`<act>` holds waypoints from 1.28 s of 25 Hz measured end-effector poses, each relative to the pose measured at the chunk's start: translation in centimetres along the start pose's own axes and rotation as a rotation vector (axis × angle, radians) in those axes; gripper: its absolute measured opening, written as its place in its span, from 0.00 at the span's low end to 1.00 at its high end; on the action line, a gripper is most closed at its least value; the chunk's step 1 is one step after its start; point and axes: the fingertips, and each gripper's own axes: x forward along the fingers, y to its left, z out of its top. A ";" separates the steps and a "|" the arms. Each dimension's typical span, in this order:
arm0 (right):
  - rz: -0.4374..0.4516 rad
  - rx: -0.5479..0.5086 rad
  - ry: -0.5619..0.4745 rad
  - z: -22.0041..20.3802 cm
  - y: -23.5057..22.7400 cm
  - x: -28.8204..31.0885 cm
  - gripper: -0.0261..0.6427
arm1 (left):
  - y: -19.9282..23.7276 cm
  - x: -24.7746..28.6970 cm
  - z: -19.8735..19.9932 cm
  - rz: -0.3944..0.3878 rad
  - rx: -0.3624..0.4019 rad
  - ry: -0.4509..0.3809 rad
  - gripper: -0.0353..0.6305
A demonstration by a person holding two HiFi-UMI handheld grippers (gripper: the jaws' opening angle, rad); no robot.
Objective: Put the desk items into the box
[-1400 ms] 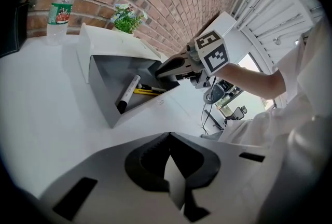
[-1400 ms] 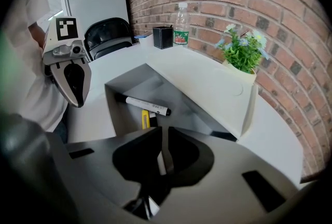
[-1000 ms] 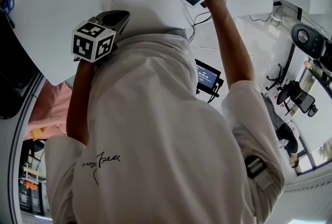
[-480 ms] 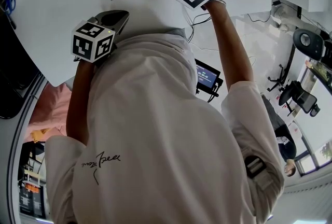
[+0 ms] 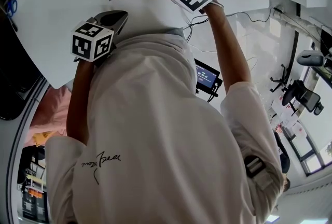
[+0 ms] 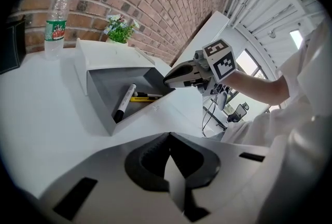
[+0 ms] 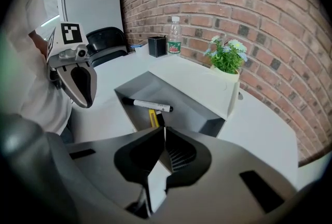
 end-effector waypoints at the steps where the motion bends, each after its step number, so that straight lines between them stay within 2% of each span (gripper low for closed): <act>1: -0.004 0.004 -0.002 -0.1 0.1 -0.2 0.09 | 0.0 0.0 0.1 0.002 0.004 -0.002 0.06; 32: -0.076 0.207 -0.146 -2.0 4.6 -5.1 0.09 | -1.4 -1.5 2.5 0.049 0.107 -0.109 0.06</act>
